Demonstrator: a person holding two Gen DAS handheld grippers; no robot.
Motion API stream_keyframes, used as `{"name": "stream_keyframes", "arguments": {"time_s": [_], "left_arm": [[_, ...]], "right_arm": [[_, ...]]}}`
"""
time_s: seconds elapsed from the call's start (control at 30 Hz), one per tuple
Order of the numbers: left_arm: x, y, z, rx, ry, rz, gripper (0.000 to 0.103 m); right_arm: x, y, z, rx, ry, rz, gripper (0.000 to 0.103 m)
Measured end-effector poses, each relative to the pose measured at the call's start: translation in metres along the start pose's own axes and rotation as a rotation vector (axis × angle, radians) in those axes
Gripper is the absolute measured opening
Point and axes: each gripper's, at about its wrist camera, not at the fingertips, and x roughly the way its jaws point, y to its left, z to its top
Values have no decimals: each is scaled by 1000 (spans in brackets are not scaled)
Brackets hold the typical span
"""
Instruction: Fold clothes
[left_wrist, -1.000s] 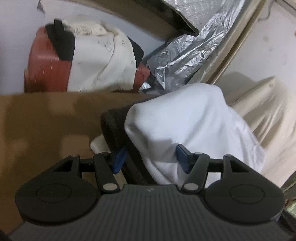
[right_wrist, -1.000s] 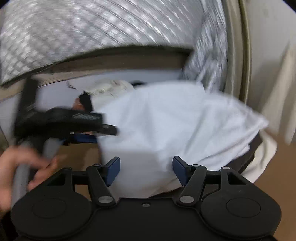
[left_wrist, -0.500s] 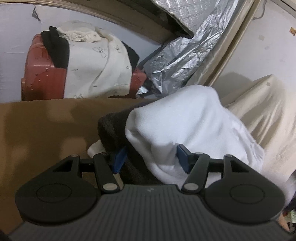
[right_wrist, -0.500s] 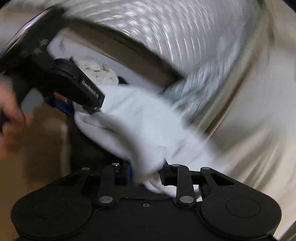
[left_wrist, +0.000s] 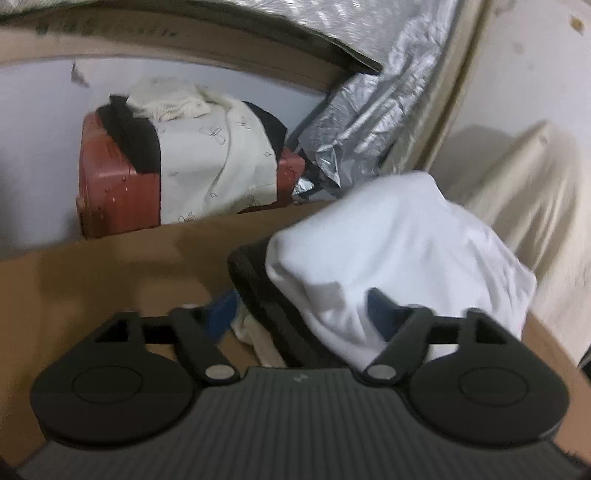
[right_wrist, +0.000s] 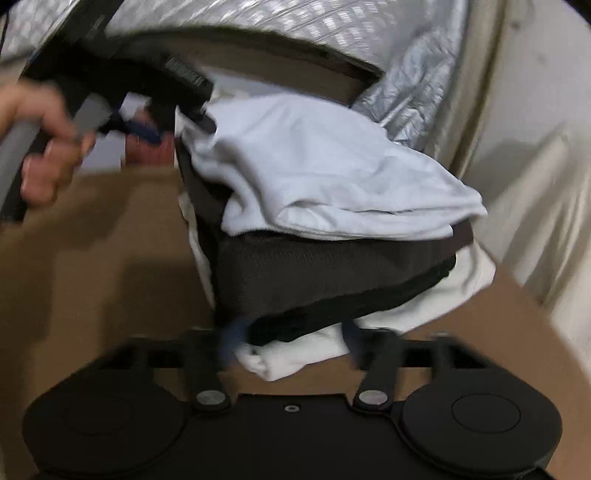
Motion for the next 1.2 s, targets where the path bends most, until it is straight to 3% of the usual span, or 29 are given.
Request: {"name": "stream_keyframes", "arguments": {"time_s": [0.17, 0.23, 0.33, 0.47, 0.57, 0.7, 0.9, 1.03, 1.13, 1.2], "left_arm": [[-20, -27, -14, 96, 26, 129, 84], [-26, -36, -15, 109, 39, 101, 84], [-39, -47, -16, 122, 77, 61, 92], [-54, -66, -22, 227, 111, 51, 96], [-68, -80, -24, 287, 99, 78, 99], [-93, -91, -22, 294, 68, 36, 103], [-115, -119, -39, 485, 72, 112, 103], [-119, -125, -66, 543, 126, 115, 103], [-127, -126, -88, 557, 113, 172, 103], [-133, -132, -102, 585, 125, 146, 103]], "right_arm": [[-24, -9, 7, 79, -10, 18, 69], [-31, -11, 9, 100, -14, 18, 69], [-42, -14, 11, 136, -7, 11, 70], [-59, -21, 11, 173, -8, -5, 79], [-72, -26, 10, 216, -14, -15, 79], [-83, -29, 7, 242, 7, -26, 79], [-91, -25, 0, 234, 18, -43, 79], [-100, -24, -7, 234, 30, -57, 80], [-106, -25, -21, 235, 22, -71, 80], [-111, -30, -34, 261, 20, -82, 80]]}}
